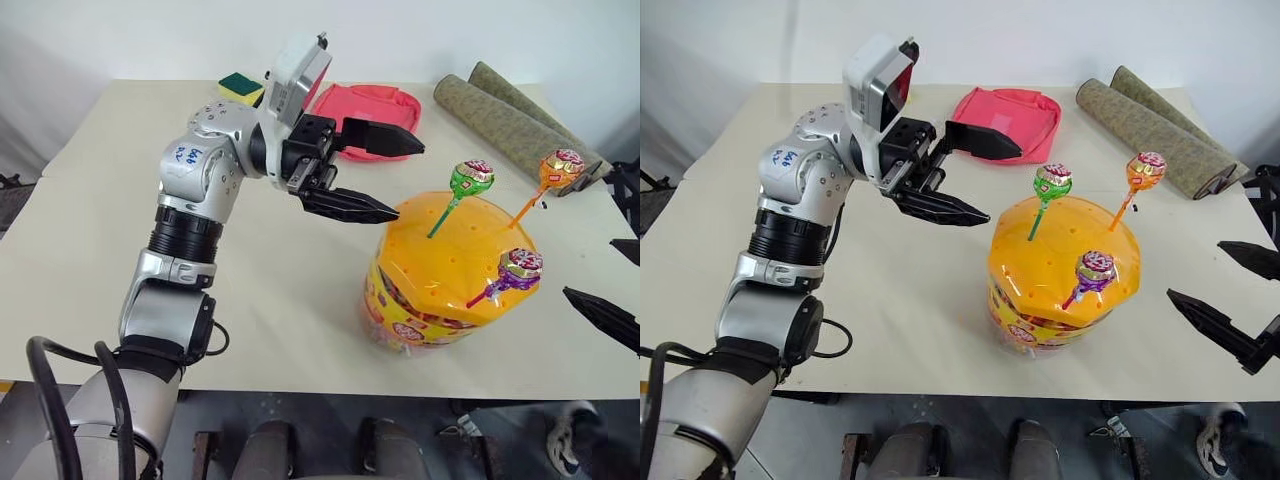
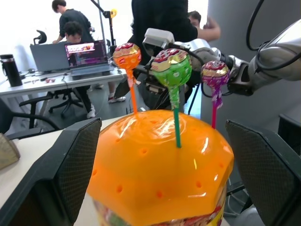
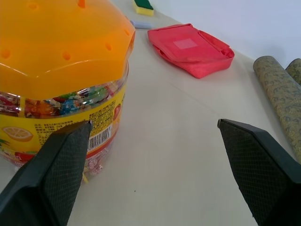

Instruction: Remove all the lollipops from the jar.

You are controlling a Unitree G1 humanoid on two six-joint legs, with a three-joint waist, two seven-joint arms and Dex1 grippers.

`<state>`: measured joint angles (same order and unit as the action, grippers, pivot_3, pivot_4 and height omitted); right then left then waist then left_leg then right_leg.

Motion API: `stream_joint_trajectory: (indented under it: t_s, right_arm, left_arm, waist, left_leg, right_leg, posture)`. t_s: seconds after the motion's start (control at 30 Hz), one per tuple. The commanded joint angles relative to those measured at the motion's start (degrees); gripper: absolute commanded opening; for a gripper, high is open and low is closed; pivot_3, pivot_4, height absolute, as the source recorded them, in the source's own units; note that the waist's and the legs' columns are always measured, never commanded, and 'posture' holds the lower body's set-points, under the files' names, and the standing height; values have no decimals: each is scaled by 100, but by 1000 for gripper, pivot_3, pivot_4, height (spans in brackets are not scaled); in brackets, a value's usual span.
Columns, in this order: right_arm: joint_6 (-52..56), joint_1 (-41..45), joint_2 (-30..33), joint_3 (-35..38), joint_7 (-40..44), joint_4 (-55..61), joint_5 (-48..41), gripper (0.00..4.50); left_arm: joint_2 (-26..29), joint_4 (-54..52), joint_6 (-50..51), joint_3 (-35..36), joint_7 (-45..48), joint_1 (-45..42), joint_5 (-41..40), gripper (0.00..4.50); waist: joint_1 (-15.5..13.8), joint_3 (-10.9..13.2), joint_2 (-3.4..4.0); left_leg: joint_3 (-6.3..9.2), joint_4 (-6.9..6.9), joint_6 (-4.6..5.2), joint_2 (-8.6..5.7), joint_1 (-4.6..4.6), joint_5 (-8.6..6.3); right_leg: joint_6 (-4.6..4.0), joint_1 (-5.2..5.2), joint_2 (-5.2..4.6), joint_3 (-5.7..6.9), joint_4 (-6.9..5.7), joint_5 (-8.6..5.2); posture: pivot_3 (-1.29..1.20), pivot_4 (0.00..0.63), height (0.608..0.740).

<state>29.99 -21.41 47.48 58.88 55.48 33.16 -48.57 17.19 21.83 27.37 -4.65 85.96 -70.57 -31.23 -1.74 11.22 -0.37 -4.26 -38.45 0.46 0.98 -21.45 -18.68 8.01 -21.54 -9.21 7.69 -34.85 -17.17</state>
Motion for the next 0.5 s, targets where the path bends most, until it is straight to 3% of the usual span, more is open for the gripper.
stream_joint_trajectory:
  t_s: [0.03, 0.4, 0.5]
  right_arm:
    - [-129, -33, -77, 200, -77, 162, -96, 4473]
    - [-233, -227, -315, 281, -263, 378, -120, 4473]
    - [-280, -299, -400, 309, -325, 445, -117, 4500]
  left_arm:
    - [-180, -155, 22, -112, 240, -262, -114, 4500]
    - [-628, 24, -21, -291, 321, -399, -143, 4500]
    - [-626, 89, -24, -288, 462, -446, -168, 3861]
  waist:
    - [-9, 0, 0]
    - [2, 0, 0]
    - [0, 0, 0]
  left_leg:
    - [1, -7, 2, 0, -4, -1]
    - [2, -15, 6, 0, -7, -3]
    - [3, -17, 6, 0, -8, -4]
  right_leg:
    - [0, 0, 0, 1, 0, 0]
    - [1, 0, 0, 1, -1, 1]
    - [1, 0, 0, 1, -1, 1]
  posture:
    - [0, 150, 740]
    - [0, 150, 740]
    - [0, 150, 740]
